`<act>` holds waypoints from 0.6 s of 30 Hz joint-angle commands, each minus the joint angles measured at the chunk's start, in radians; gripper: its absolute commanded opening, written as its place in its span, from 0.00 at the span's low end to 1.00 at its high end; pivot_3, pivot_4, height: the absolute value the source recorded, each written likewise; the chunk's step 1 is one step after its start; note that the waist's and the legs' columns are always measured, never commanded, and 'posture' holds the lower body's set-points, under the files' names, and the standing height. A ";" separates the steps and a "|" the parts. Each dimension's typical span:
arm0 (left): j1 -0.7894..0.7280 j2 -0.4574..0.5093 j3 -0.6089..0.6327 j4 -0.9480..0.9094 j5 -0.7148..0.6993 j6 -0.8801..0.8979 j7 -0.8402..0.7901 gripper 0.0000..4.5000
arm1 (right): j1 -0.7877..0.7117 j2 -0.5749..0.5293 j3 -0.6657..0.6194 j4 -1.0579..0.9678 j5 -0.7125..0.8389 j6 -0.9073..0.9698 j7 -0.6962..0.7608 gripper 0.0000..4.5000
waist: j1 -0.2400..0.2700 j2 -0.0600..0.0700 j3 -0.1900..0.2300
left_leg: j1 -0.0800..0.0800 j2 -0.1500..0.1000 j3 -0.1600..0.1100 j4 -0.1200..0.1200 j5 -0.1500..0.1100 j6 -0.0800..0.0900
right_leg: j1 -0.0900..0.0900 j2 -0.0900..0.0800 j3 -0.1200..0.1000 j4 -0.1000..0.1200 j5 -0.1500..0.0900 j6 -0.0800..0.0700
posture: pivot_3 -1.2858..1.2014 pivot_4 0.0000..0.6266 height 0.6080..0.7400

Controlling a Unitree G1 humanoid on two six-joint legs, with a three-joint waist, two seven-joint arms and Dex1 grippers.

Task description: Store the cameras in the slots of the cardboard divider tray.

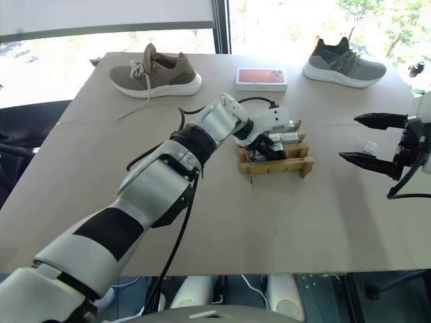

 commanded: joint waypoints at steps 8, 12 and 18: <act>-0.020 0.012 -0.022 0.028 0.080 -0.007 0.019 0.17 | -0.039 -0.018 0.008 0.004 0.003 -0.020 0.015 0.99 | -0.004 0.000 0.000 | 0.000 0.000 0.001 0.000 0.000 0.000 | -0.001 0.000 0.001 0.002 0.000 0.000 | 0.52 0.24 1.00; -0.025 0.003 -0.005 0.029 0.078 -0.018 0.036 0.17 | -0.040 -0.017 0.011 -0.002 0.004 -0.016 0.012 0.99 | -0.004 0.000 0.000 | 0.001 0.000 0.001 0.001 0.000 0.000 | -0.001 0.000 0.002 0.003 0.000 0.000 | 0.52 0.24 1.00; -0.067 0.014 0.057 -0.054 0.028 0.060 -0.021 0.78 | -0.015 -0.012 -0.003 -0.030 0.010 0.002 -0.005 1.00 | -0.003 0.000 0.000 | 0.001 0.000 0.001 0.002 0.000 0.000 | -0.001 0.000 0.002 0.005 0.000 0.000 | 0.52 0.24 1.00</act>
